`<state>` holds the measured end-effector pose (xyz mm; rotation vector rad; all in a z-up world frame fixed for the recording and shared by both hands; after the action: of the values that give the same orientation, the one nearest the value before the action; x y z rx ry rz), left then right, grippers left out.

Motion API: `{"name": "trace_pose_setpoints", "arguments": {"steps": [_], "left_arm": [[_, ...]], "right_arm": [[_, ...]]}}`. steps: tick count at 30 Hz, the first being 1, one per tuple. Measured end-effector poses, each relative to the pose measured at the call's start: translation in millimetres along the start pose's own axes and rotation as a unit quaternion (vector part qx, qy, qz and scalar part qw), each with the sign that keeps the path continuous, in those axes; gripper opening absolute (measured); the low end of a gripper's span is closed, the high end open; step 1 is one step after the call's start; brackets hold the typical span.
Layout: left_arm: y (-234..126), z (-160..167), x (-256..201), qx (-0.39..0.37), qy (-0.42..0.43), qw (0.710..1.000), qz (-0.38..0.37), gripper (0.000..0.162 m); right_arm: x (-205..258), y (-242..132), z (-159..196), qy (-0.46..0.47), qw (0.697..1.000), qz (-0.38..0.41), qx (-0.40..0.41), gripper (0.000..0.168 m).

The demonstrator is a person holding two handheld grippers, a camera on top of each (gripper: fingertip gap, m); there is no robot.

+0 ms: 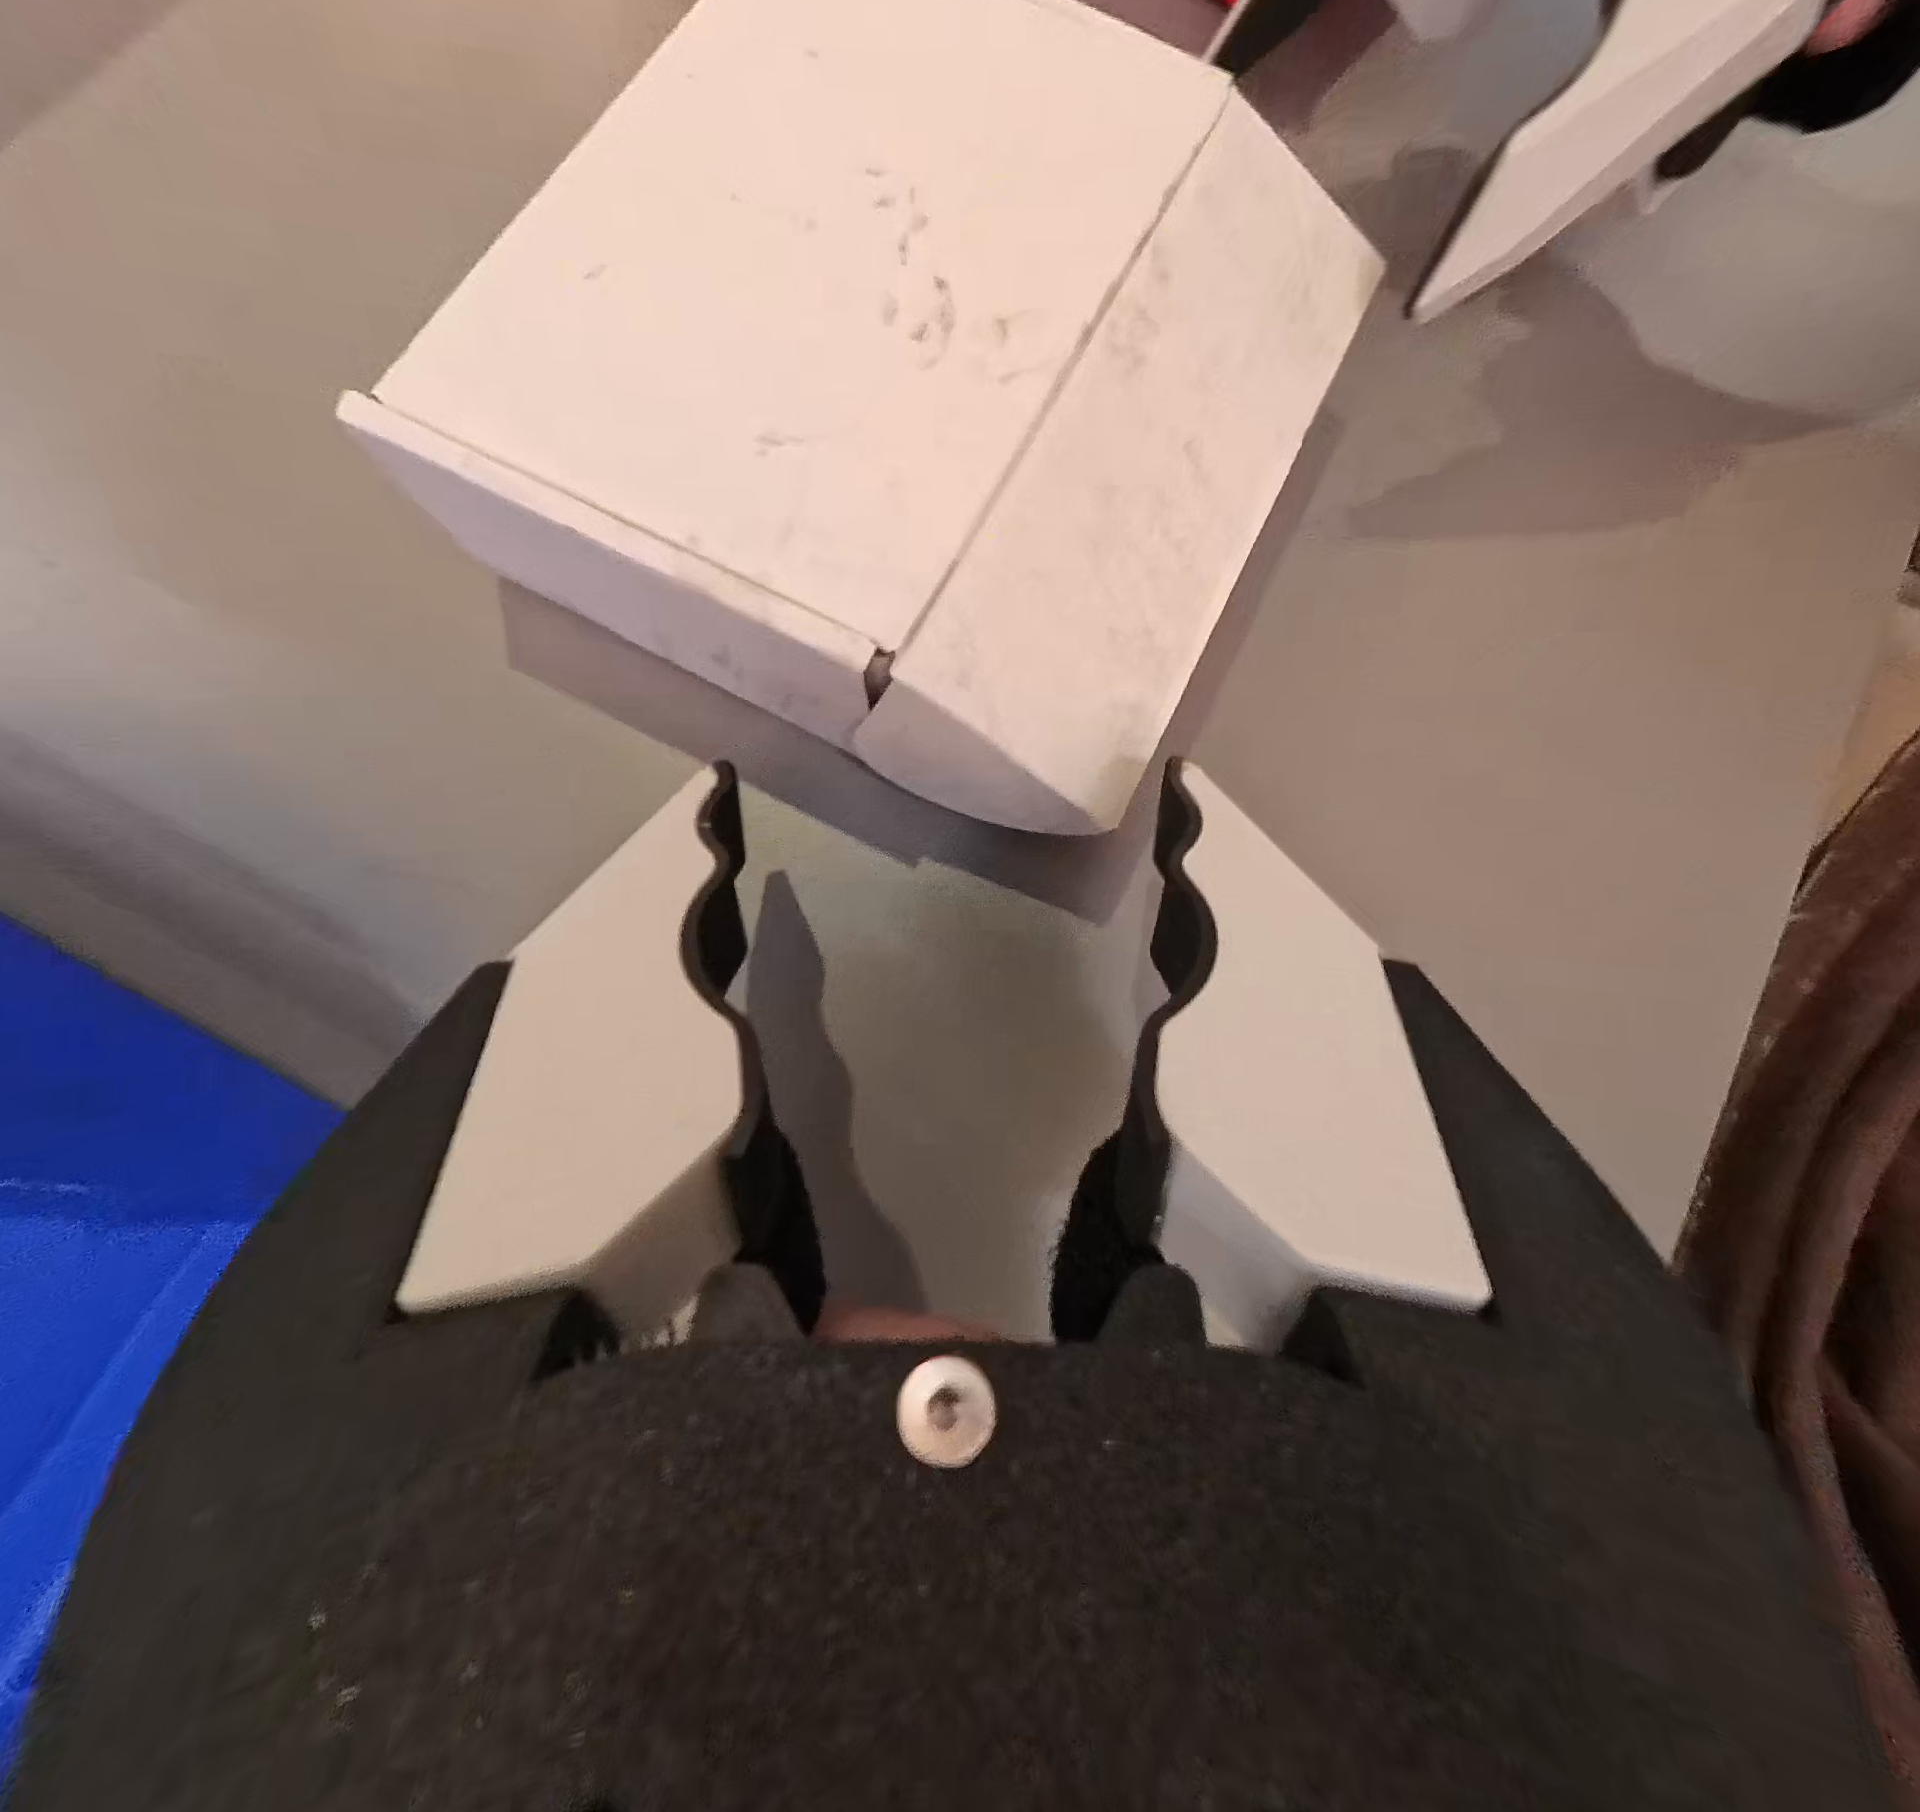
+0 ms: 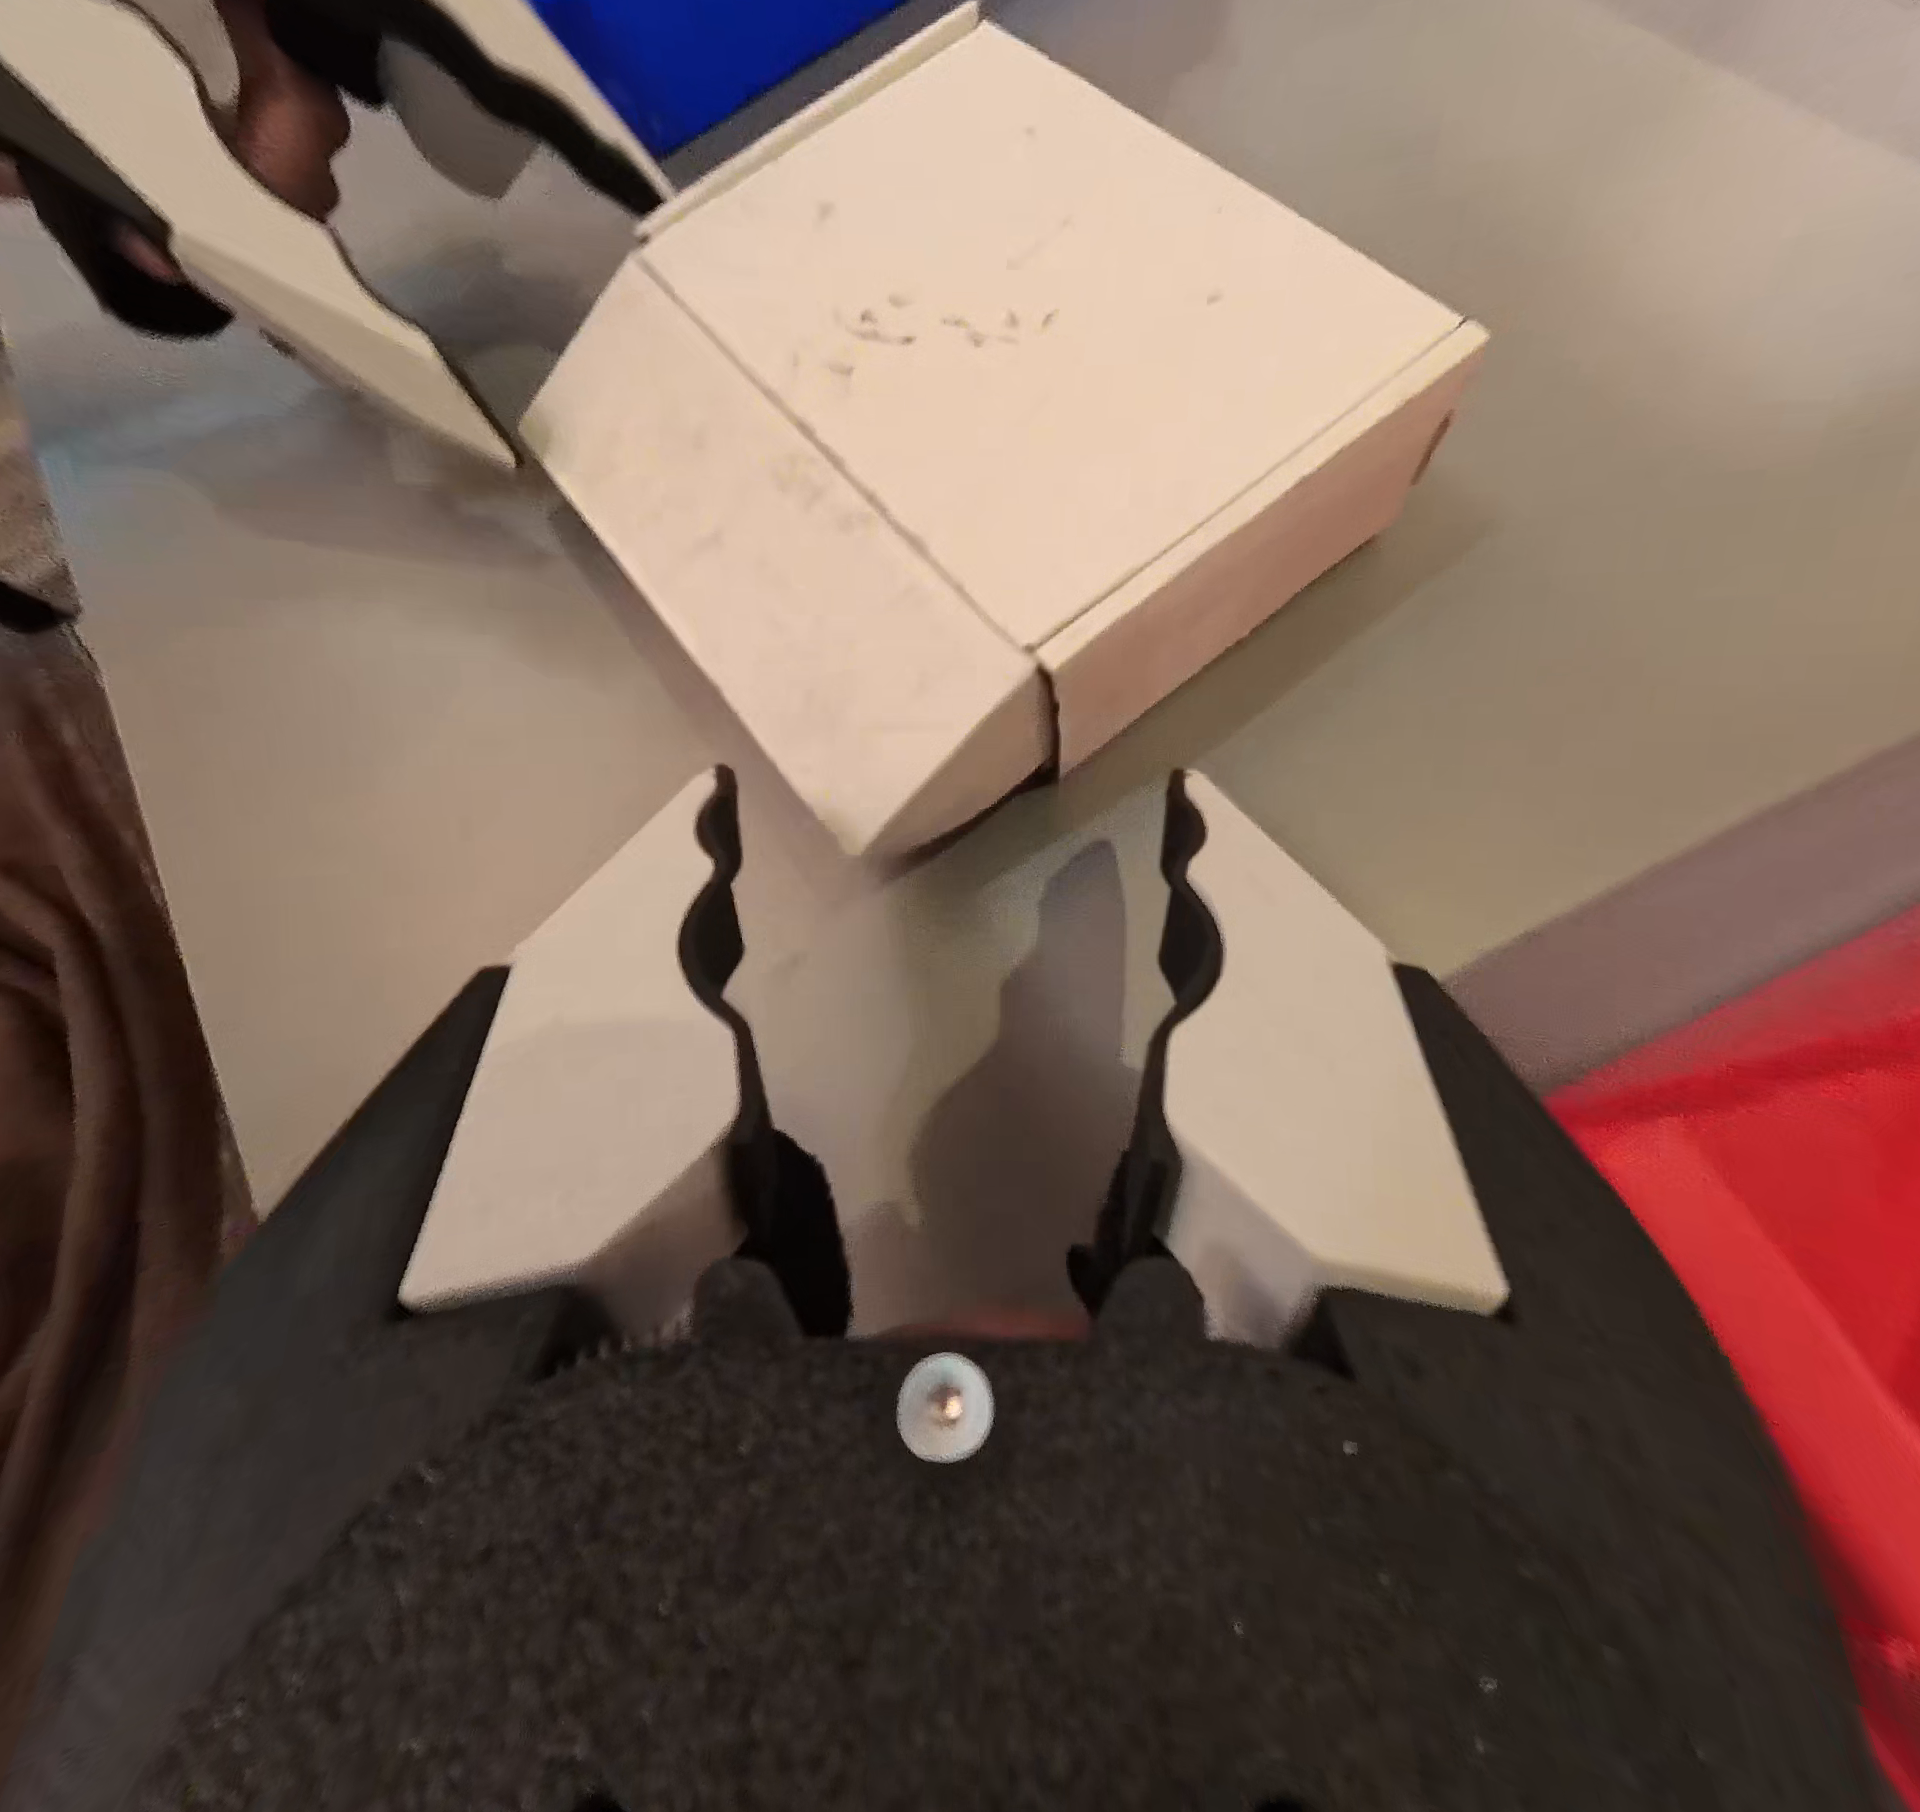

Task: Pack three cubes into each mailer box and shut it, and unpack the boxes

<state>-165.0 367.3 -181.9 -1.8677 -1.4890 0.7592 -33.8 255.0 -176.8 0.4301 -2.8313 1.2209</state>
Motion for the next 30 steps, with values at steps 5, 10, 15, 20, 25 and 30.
{"name": "trace_pose_setpoints", "arguments": {"steps": [5, 10, 15, 20, 25, 30], "left_arm": [[19, 2, -20, 0.004, -0.022, 0.998, 0.066, 0.083], [20, -6, -27, -0.006, -0.012, 0.998, 0.061, 0.092], [-17, -33, -30, -0.075, -0.003, 0.995, 0.06, 0.078], [-32, -49, -35, -0.118, -0.006, 0.991, 0.07, 0.073], [-37, -60, -36, -0.162, -0.007, 0.984, 0.071, 0.073], [-31, -58, -28, -0.167, -0.024, 0.984, 0.06, 0.078]], "right_arm": [[10, 26, 12, -0.018, 0.997, 0.016, 0.067, 0.093], [8, 26, -5, -0.017, 0.998, 0.03, 0.051, 0.096], [19, -8, -24, -0.031, 0.998, 0.062, 0.007, 0.09], [16, -18, -28, -0.02, 0.997, 0.077, -0.017, 0.088], [7, -25, -39, -0.011, 0.993, 0.101, -0.054, 0.086], [5, -25, -47, -0.005, 0.992, 0.098, -0.077, 0.082]]}}
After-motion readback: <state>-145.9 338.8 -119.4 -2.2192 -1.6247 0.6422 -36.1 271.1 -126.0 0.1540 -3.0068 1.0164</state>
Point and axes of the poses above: each gripper's, where its closed fingertips meet, y out along the fingers, z out of its underside, x = y × z across the jaws, the point moved 2 cm from there along -y, back along the fingers, and after that the axes turned 7 degrees about x, right-handed, at the moved point
